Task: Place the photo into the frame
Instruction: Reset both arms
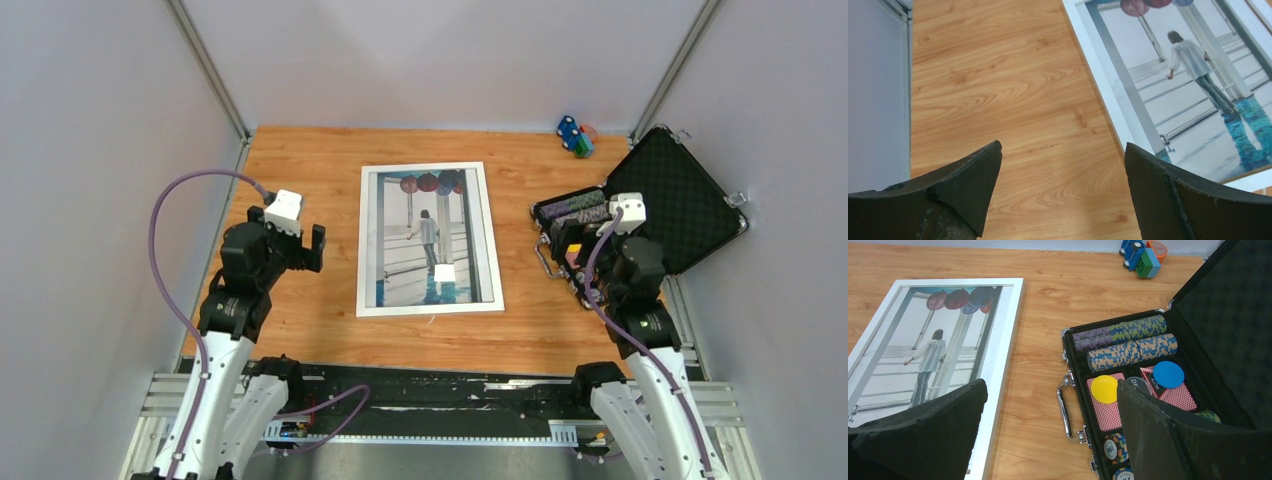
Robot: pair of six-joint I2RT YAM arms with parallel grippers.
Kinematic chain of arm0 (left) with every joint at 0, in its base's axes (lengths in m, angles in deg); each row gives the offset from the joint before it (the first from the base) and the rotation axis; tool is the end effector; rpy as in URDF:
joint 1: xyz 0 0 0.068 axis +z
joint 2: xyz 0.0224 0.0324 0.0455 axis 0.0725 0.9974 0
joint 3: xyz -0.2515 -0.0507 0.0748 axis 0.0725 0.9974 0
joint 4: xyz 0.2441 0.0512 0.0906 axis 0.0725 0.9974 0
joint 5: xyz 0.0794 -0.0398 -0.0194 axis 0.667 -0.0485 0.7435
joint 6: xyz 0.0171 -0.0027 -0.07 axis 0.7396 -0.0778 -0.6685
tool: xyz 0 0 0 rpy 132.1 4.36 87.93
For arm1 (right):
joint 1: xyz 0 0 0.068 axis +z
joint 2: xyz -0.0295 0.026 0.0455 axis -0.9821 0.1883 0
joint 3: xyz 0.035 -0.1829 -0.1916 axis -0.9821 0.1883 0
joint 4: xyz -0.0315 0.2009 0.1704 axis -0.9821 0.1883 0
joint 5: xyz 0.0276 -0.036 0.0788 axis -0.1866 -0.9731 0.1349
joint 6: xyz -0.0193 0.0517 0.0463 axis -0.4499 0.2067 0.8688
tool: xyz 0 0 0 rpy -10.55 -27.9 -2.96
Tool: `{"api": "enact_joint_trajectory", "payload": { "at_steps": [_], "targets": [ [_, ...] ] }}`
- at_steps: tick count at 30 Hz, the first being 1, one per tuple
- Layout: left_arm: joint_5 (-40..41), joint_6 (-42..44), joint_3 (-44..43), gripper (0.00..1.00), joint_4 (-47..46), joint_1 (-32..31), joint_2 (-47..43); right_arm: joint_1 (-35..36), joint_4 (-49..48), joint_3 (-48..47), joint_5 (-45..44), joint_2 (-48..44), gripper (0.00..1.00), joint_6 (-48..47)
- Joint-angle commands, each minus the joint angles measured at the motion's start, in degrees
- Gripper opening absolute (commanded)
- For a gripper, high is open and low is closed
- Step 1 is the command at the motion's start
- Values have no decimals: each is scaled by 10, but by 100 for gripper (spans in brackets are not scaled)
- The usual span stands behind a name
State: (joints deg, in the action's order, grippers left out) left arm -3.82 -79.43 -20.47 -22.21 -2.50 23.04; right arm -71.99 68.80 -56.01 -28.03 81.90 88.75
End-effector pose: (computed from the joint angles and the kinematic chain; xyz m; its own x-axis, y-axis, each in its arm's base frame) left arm 0.1869 -0.0273 0.3081 -0.3548 0.1451 -0.9236 0.2365 0.9697 0.0615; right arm 0.1814 0.0235 0.2988 -0.2184 0.0082 -0.9758 -0.1288 0.9910 0.0371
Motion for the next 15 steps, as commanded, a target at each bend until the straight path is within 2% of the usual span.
{"api": "enact_joint_trajectory", "payload": {
  "at_steps": [1, 15],
  "targets": [
    [11, -20, 27, 100, -93, 1, -51, -8, -11, 5, 7, -3, 100, 4],
    [48, 2, 58, 100, -115, 1, -42, -22, -30, 18, -32, -9, 100, -15]
  ]
}}
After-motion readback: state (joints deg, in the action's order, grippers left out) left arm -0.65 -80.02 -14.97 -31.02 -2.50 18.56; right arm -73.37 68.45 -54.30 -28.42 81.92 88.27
